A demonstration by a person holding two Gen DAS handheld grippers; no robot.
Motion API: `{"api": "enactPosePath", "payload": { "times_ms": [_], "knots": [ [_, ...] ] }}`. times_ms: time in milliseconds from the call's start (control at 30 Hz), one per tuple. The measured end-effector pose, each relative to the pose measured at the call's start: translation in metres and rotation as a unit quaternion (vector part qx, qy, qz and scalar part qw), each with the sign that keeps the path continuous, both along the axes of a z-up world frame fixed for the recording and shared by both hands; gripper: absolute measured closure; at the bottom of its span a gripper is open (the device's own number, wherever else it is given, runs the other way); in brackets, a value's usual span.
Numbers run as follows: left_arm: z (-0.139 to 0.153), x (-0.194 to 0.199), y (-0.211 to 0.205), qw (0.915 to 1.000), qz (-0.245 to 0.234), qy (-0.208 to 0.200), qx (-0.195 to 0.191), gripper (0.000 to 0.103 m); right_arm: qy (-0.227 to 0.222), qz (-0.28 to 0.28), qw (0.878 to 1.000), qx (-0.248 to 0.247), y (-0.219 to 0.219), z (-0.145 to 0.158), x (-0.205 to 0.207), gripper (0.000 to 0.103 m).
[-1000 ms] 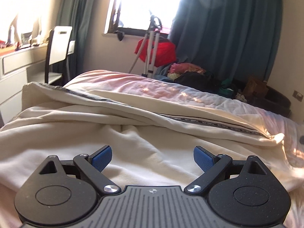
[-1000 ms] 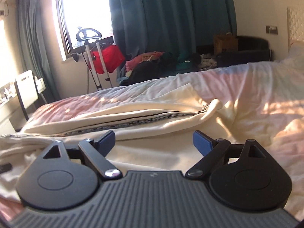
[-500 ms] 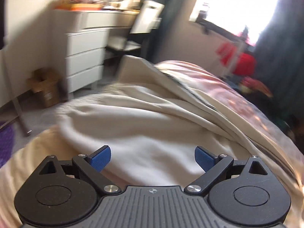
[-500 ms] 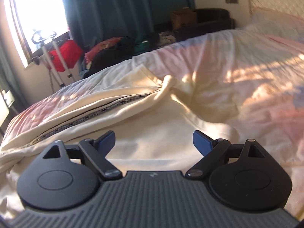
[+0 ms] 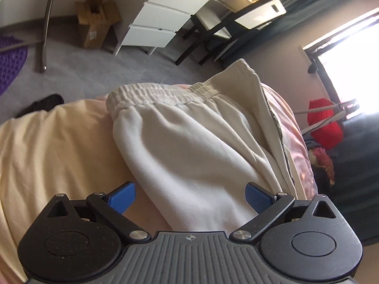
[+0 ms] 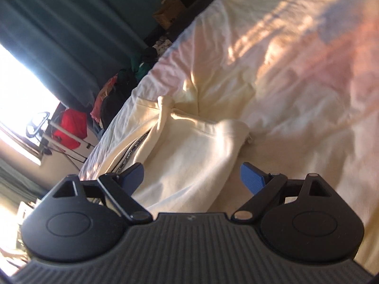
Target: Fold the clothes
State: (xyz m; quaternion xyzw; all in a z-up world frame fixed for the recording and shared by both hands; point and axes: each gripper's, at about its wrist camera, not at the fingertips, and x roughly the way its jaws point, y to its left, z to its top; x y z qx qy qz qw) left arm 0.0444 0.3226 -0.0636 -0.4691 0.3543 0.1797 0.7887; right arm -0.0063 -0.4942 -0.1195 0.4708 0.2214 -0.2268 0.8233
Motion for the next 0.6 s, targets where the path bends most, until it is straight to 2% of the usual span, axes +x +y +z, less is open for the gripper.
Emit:
{"api": "enactPosePath", "payload": {
  "times_ms": [167,233,333,400,433,533,600],
  "knots": [
    [-0.019,-0.012,0.012,0.9984,0.026,0.001,-0.050,0.004,0.018,-0.018,0.997,0.075,-0.013,-0.024,0.008,0.013],
    [-0.021,-0.012,0.014,0.9983,0.030,0.002,-0.051,0.006,0.020,-0.011,0.993,0.112,-0.014,-0.036,0.015,0.013],
    [-0.021,-0.007,0.012,0.9983,0.023,-0.006,-0.052,0.010,0.032,-0.013,0.982,0.186,-0.013,-0.060,0.023,0.013],
    [-0.021,-0.004,0.008,0.9982,0.014,-0.015,-0.057,0.021,0.037,-0.026,0.977,0.210,-0.012,-0.069,0.025,0.013],
    [-0.020,-0.003,0.007,0.9984,0.013,-0.018,-0.051,0.022,0.037,-0.031,0.976,0.214,-0.012,-0.071,0.026,0.013],
    [-0.018,-0.001,0.003,0.9989,0.008,-0.029,-0.035,0.034,0.038,-0.031,0.982,0.184,-0.012,-0.064,0.029,0.013],
    [-0.020,0.003,0.005,0.9989,0.012,-0.031,-0.032,0.054,0.033,-0.033,0.983,0.178,-0.013,-0.064,0.031,0.012]
  ]
}}
